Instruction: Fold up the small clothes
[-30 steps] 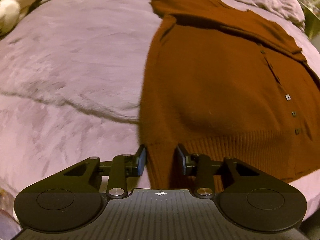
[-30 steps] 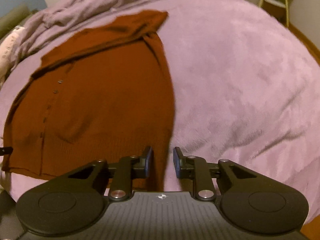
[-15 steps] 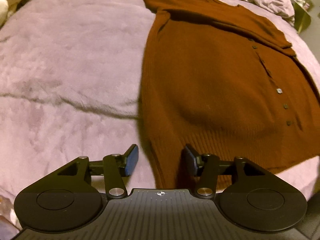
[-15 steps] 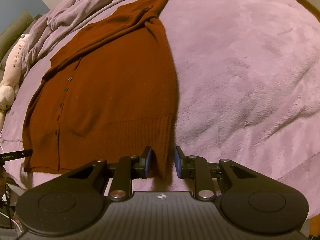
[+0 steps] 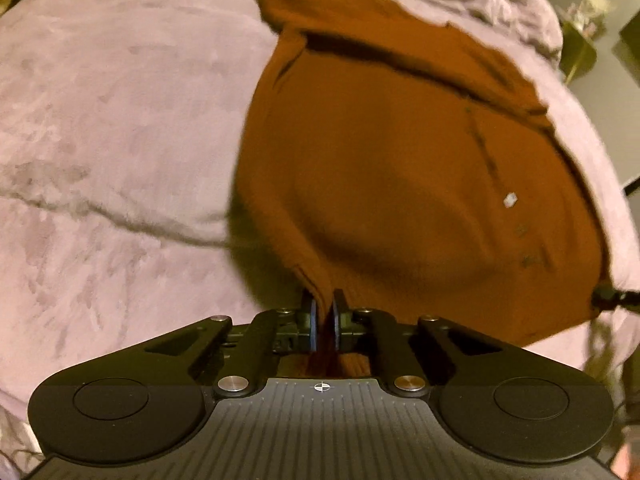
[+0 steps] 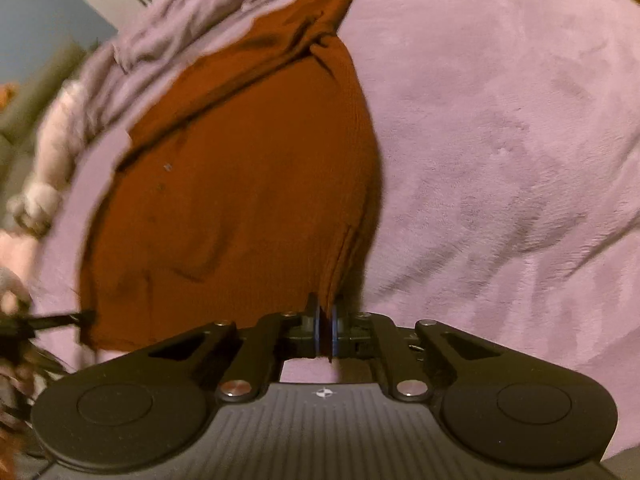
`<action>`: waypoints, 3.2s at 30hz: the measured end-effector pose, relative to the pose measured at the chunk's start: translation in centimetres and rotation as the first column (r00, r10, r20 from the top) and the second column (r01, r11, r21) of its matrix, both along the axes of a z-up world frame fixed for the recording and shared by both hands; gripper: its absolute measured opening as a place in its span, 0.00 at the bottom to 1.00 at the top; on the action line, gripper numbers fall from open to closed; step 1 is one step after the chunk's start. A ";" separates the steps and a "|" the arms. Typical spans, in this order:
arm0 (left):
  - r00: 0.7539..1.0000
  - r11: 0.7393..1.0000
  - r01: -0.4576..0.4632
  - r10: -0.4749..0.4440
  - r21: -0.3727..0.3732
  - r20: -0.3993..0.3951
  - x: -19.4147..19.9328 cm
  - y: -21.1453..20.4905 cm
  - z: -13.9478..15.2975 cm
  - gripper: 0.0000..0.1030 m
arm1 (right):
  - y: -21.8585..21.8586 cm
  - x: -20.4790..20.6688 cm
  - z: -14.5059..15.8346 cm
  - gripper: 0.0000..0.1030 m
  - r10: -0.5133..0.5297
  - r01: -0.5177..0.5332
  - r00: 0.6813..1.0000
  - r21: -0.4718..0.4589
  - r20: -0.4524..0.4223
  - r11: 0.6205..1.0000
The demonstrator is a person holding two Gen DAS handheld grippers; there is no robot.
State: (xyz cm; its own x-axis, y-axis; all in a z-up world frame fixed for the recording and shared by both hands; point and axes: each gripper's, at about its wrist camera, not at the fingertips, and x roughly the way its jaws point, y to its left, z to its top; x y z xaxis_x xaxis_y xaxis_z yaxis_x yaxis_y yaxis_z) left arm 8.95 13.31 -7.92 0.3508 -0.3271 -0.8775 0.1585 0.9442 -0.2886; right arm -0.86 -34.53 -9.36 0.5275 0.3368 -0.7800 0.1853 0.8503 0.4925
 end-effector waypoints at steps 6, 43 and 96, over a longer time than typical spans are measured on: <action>0.988 0.991 -0.030 0.049 -0.130 0.145 2.9 -0.1 5.9 0.09 | -0.2 2.5 2.8 0.04 -0.014 0.004 0.992 0.083 0.123 0.997; 0.937 0.953 0.123 -0.203 0.276 0.283 16.4 -6.7 -0.4 0.41 | 1.0 18.3 1.8 0.45 0.182 -0.047 0.945 -0.438 0.271 0.898; 0.926 0.976 -0.110 0.032 0.189 0.375 25.2 -6.0 3.1 0.07 | 3.0 29.3 4.9 0.06 0.198 0.029 0.910 -0.532 0.365 0.846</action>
